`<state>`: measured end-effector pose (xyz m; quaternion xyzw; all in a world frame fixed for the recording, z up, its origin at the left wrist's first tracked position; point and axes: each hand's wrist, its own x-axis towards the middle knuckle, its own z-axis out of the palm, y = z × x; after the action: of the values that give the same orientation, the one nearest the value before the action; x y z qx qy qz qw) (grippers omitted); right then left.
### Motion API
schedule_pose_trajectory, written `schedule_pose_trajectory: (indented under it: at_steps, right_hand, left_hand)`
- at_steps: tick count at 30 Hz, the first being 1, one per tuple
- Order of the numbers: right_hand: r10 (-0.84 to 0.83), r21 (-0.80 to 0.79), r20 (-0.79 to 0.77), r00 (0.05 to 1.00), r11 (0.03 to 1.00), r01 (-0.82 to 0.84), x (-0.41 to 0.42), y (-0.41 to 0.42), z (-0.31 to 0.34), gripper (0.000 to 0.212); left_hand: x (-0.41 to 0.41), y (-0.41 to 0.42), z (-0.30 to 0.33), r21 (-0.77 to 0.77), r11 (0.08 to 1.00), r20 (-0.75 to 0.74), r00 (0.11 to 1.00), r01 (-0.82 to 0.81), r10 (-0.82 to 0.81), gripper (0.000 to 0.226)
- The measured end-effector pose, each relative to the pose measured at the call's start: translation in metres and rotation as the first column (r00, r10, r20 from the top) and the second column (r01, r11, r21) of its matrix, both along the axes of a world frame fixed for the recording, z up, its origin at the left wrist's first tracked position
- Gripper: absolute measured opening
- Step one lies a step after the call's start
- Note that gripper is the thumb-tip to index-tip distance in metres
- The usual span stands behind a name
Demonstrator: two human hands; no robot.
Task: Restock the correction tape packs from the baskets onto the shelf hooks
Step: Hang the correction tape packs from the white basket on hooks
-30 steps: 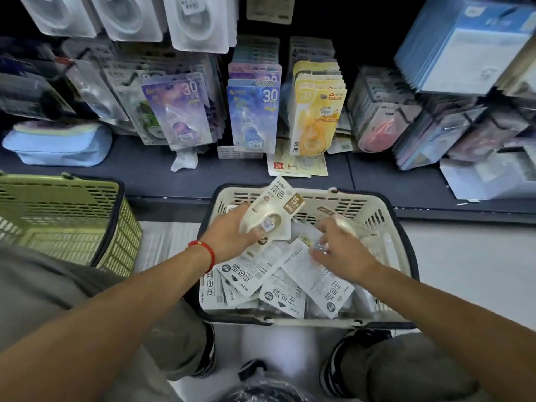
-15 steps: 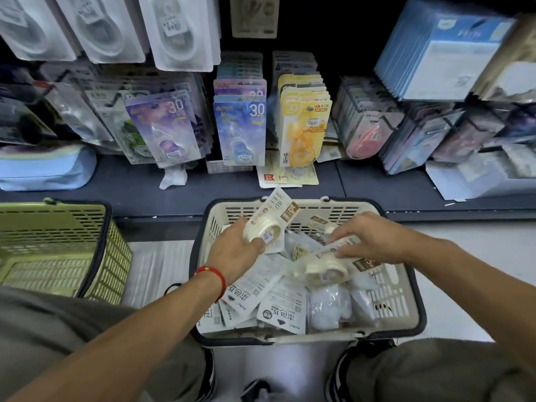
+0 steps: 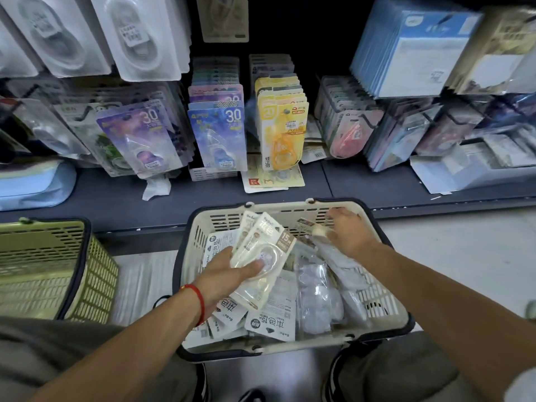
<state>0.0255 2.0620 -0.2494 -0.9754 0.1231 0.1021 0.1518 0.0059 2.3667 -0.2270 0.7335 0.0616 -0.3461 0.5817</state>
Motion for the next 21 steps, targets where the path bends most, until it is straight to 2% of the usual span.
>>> schedule_pose_trajectory:
  at_steps: [2,3,6,8,10,11,13,15,16,17,19,21]
  right_hand:
    - [-0.016,-0.017,-0.141,0.99,1.0,0.013,-0.006,-0.012,-0.022,0.051]
    - [-0.024,0.007,-0.136,0.99,1.0,0.025,-0.008,-0.014,-0.029,0.05]
    - [-0.007,0.025,-0.045,0.999,1.0,0.008,-0.008,-0.013,-0.034,0.03]
    - [-0.014,0.065,0.08,0.997,0.998,0.009,-0.004,-0.015,-0.023,0.024]
    - [-0.129,0.192,0.214,0.968,0.977,0.088,0.001,-0.015,-0.004,0.021]
    - [-0.255,0.331,0.22,0.942,0.928,0.174,0.003,-0.012,0.009,0.02]
    - [-0.434,0.653,0.079,0.897,0.703,0.283,0.005,0.004,0.039,0.022]
    - [-0.38,0.86,-0.106,0.919,0.43,0.277,0.004,0.029,0.065,0.022]
    - [-0.324,0.906,-0.149,0.934,0.334,0.26,0.004,0.042,0.076,0.021]
    - [-0.29,0.928,-0.16,0.944,0.28,0.244,0.003,0.055,0.088,0.023]
    - [-0.286,0.944,-0.134,0.949,0.254,0.21,0.005,0.076,0.107,0.025]
    - [-0.287,0.96,-0.114,0.951,0.215,0.18,0.013,0.089,0.128,0.028]
  left_hand:
    - [0.002,0.004,-0.001,-0.011,0.999,-0.005,0.999,-0.037,0.037,0.037]
    - [0.002,0.005,-0.001,-0.011,0.999,-0.001,0.999,-0.046,0.046,0.036]
    - [0.002,0.008,0.0,-0.014,0.997,0.023,0.997,-0.071,0.072,0.039]
    - [0.003,0.009,0.001,-0.019,0.993,0.035,0.993,-0.115,0.116,0.044]
    - [0.006,0.007,0.002,-0.033,0.982,0.048,0.981,-0.186,0.188,0.043]
    - [0.009,0.006,0.003,-0.045,0.972,0.06,0.971,-0.229,0.231,0.04]
    - [0.014,0.001,0.008,-0.098,0.945,0.079,0.944,-0.312,0.32,0.03]
    - [0.018,-0.008,0.019,-0.165,0.91,0.074,0.915,-0.382,0.397,0.029]
    - [0.021,-0.014,0.025,-0.202,0.89,0.057,0.902,-0.41,0.428,0.032]
    - [0.023,-0.019,0.034,-0.243,0.866,0.02,0.89,-0.437,0.455,0.036]
    - [0.03,-0.028,0.054,-0.331,0.804,-0.062,0.862,-0.494,0.504,0.04]
    - [0.036,-0.034,0.076,-0.406,0.749,-0.067,0.834,-0.524,0.547,0.037]
